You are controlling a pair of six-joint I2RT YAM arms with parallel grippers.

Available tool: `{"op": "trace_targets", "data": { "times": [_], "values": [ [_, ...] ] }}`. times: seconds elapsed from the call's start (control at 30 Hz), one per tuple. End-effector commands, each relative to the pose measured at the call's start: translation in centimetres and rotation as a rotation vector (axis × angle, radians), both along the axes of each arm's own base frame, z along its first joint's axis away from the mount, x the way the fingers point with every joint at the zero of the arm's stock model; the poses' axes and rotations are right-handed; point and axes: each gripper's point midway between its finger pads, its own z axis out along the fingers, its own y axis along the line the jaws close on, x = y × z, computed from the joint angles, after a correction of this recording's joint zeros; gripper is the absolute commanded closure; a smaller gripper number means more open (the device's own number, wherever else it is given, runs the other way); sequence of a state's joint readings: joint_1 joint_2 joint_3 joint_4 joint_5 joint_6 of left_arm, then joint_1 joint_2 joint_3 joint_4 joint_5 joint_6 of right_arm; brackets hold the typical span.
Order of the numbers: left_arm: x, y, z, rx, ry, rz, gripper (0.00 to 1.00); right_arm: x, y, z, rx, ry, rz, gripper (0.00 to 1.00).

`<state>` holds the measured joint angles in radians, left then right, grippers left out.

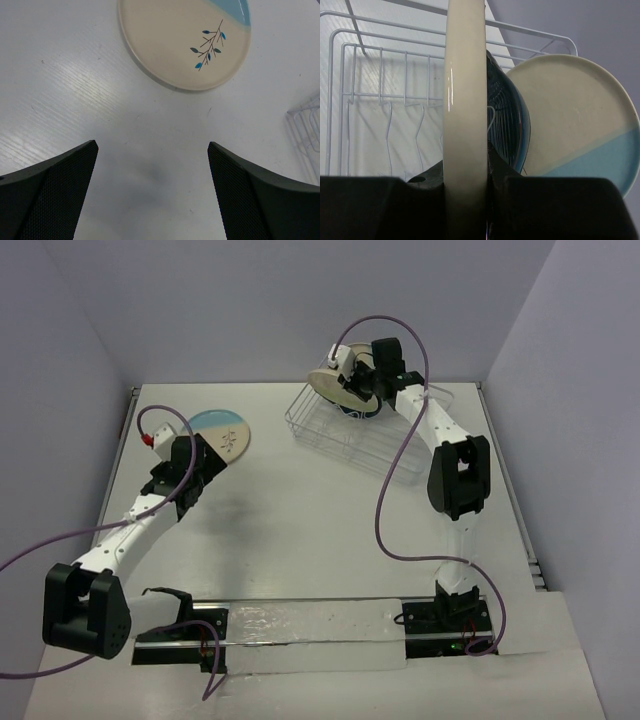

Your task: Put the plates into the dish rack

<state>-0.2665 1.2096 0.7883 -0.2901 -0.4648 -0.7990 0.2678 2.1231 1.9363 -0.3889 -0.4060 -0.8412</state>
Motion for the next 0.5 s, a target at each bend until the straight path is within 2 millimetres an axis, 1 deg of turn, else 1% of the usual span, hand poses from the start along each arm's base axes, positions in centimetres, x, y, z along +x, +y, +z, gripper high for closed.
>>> {"op": "trace_targets", "data": {
  "times": [0.0, 0.1, 0.33, 0.4, 0.47],
  "values": [
    [2.0, -0.6, 2.4, -0.018, -0.067, -0.024, 0.01, 3.4, -0.5, 5.1, 0.034, -0.208, 0.000, 0.78],
    [2.3, -0.8, 2.4, -0.019, -0.065, -0.029, 0.01, 3.4, -0.7, 4.6, 0.026, -0.204, 0.004, 0.75],
    [2.5, -1.0, 2.3, -0.021, -0.057, -0.040, 0.01, 3.2, -0.9, 3.8, 0.015, -0.196, 0.023, 0.74],
    [2.5, -1.0, 2.2, -0.021, -0.055, -0.040, 0.01, 3.2, -0.9, 3.6, 0.013, -0.194, 0.026, 0.70],
    [2.5, -1.0, 2.3, -0.022, -0.056, -0.039, 0.01, 3.2, -1.0, 3.5, 0.011, -0.193, 0.028, 0.69]
  ]
}}
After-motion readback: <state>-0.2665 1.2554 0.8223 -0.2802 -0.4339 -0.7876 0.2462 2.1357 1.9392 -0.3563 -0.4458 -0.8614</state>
